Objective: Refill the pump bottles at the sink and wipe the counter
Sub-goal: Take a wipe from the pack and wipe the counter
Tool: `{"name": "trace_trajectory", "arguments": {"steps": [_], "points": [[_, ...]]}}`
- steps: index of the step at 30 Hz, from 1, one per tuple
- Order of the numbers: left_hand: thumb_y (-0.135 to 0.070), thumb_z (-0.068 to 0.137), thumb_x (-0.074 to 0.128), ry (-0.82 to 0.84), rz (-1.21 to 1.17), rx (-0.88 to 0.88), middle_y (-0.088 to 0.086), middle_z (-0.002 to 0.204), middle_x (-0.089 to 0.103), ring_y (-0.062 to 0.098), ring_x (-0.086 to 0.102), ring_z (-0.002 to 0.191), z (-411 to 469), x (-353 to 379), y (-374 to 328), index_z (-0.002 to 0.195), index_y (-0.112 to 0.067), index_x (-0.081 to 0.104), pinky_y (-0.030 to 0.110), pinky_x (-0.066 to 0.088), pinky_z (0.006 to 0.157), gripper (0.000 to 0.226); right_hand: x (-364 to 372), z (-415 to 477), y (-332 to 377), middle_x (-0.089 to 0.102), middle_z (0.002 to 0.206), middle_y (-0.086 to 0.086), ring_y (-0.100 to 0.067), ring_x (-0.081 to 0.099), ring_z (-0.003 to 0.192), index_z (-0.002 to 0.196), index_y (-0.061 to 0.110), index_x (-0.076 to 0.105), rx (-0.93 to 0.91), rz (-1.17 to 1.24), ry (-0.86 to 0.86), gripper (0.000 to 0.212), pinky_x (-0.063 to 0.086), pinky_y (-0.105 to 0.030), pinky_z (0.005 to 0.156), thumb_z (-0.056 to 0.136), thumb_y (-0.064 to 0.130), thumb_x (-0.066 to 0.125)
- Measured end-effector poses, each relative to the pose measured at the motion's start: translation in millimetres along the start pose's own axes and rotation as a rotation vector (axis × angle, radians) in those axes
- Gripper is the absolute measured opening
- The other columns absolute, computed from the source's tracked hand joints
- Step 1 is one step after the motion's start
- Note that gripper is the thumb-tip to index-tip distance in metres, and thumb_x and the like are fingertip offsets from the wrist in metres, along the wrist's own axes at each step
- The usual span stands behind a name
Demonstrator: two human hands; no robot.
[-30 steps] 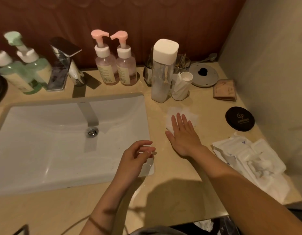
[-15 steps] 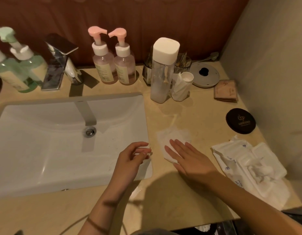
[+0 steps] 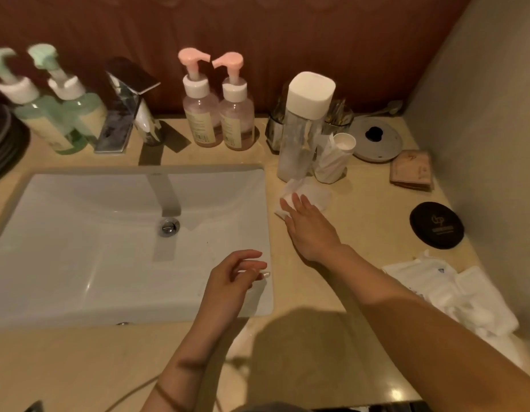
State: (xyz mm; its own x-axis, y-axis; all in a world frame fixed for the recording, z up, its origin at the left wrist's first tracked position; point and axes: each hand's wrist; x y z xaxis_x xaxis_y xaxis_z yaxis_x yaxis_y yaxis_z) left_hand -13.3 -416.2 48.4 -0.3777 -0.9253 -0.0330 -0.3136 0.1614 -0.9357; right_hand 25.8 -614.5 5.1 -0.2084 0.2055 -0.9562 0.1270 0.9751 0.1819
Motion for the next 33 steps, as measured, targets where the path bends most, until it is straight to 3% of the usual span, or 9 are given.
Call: {"name": "trace_trajectory", "arguments": {"steps": [5, 9, 12, 16, 20, 28, 33], "points": [[0.004, 0.091, 0.048, -0.006, 0.001, -0.007, 0.008, 0.097, 0.071, 0.019, 0.067, 0.088, -2.8, 2.0, 4.2, 0.100, -0.016, 0.063, 0.016, 0.050, 0.070, 0.026, 7.8, -18.9, 14.0, 0.009, 0.159, -0.005, -0.022, 0.003, 0.146, 0.151, 0.023, 0.014, -0.168, -0.004, 0.000, 0.046, 0.007, -0.032, 0.116, 0.105, 0.028, 0.020], [0.003, 0.091, 0.049, 0.008, 0.008, 0.009, 0.008, 0.094, 0.072, 0.011, 0.067, 0.084, -2.8, 7.7, 4.7, 0.101, -0.011, 0.063, 0.011, 0.049, 0.069, 0.023, 9.6, -57.4, 16.2, 0.010, 0.158, 0.002, -0.016, 0.002, 0.146, 0.149, 0.029, 0.021, -0.264, 0.027, 0.043, 0.047, 0.007, -0.031, 0.119, 0.103, 0.034, 0.018], [-0.001, 0.092, 0.050, 0.029, 0.007, 0.014, 0.005, 0.091, 0.073, 0.009, 0.068, 0.082, -3.7, 12.8, 4.4, 0.102, -0.012, 0.064, 0.011, 0.048, 0.070, 0.021, 9.0, -81.8, 7.2, 0.007, 0.159, 0.003, -0.015, 0.001, 0.146, 0.150, 0.029, 0.016, -0.254, 0.005, 0.087, 0.046, -0.002, -0.023, 0.114, 0.104, 0.033, 0.021], [-0.002, 0.091, 0.052, 0.066, -0.004, 0.006, 0.004, 0.089, 0.073, 0.011, 0.068, 0.082, -4.3, 18.3, 4.1, 0.102, -0.012, 0.065, 0.011, 0.047, 0.069, 0.020, 3.8, -96.1, -11.1, 0.000, 0.159, 0.001, -0.013, -0.004, 0.146, 0.151, 0.023, 0.007, -0.152, -0.006, 0.135, 0.048, -0.011, -0.014, 0.105, 0.105, 0.028, 0.018], [-0.003, 0.091, 0.052, 0.097, 0.002, -0.003, 0.004, 0.090, 0.073, 0.014, 0.068, 0.084, -3.4, 20.7, 4.9, 0.103, -0.013, 0.065, 0.011, 0.048, 0.069, 0.020, -11.4, -98.8, -35.4, 0.000, 0.159, -0.002, -0.014, 0.000, 0.146, 0.151, 0.015, 0.006, 0.004, 0.049, 0.102, 0.048, 0.006, -0.021, 0.113, 0.105, 0.017, 0.020], [-0.004, 0.092, 0.051, 0.093, 0.029, -0.024, 0.001, 0.091, 0.073, 0.013, 0.068, 0.086, -1.9, 15.0, 4.9, 0.103, -0.015, 0.065, 0.013, 0.049, 0.072, 0.020, -31.9, -48.2, -82.8, 0.007, 0.157, -0.015, -0.028, 0.009, 0.145, 0.150, 0.006, 0.006, 0.287, -0.034, 0.109, 0.053, 0.021, -0.035, 0.113, 0.101, 0.007, 0.028], [-0.005, 0.093, 0.049, 0.048, 0.059, -0.035, -0.003, 0.093, 0.073, 0.010, 0.068, 0.086, -2.1, 9.1, 4.1, 0.103, -0.019, 0.064, 0.020, 0.050, 0.078, 0.022, -46.0, -21.7, -95.4, -0.006, 0.158, -0.014, -0.032, -0.005, 0.145, 0.149, 0.004, 0.006, 0.331, -0.052, 0.131, 0.051, 0.005, -0.037, 0.116, 0.102, 0.005, 0.023]]}}
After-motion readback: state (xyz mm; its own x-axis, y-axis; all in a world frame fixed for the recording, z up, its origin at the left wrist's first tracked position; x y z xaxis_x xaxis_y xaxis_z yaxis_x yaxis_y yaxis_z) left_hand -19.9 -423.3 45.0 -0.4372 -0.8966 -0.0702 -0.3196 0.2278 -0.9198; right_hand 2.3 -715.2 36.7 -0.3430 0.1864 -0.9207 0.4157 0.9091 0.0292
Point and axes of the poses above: each hand's wrist, its own z-axis towards the middle knuckle, its own x-axis out of the palm, y = z × x
